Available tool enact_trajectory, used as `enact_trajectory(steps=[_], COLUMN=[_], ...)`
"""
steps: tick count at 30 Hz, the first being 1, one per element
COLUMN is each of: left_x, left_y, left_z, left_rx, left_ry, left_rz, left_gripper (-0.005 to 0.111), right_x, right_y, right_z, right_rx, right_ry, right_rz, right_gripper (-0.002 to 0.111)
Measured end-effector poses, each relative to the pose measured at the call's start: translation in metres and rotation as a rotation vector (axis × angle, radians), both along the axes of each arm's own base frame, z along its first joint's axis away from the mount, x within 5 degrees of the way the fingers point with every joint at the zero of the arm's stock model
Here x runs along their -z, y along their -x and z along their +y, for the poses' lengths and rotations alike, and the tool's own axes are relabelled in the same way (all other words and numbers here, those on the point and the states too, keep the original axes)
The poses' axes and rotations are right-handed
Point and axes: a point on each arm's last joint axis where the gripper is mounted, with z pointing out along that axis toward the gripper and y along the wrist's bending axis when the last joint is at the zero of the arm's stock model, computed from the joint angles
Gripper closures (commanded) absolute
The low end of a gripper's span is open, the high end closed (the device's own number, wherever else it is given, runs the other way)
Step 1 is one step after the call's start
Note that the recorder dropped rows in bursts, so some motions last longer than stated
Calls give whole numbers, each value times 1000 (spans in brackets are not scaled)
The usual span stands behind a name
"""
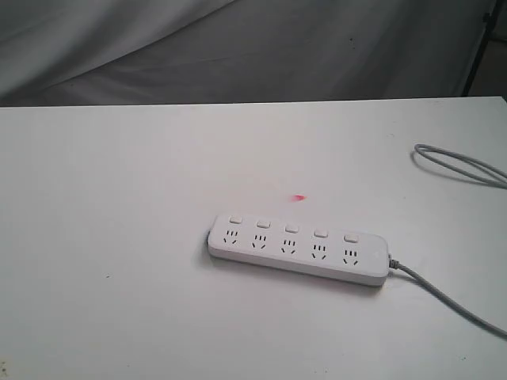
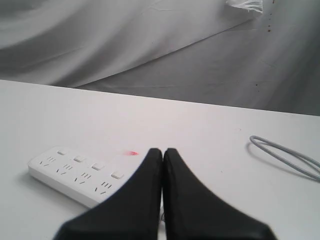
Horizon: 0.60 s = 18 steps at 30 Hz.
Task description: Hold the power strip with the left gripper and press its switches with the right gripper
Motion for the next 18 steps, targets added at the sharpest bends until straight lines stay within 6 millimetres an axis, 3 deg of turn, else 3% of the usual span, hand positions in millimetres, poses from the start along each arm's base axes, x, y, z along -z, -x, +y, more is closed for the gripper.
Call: enact_trajectory(steps=[11, 18], left_x=[-1, -15], left_y=[0, -2], left_z=[1, 0], left_rx=[0, 2], left_ry=[-35, -51], left_rz=[-16, -176], left_gripper=[106, 106], right_x=[0, 0], right_y=[0, 0], right_z=[0, 0], right_rx=[0, 0], right_ry=[0, 0], right_rz=[0, 0], right_gripper=[108, 108])
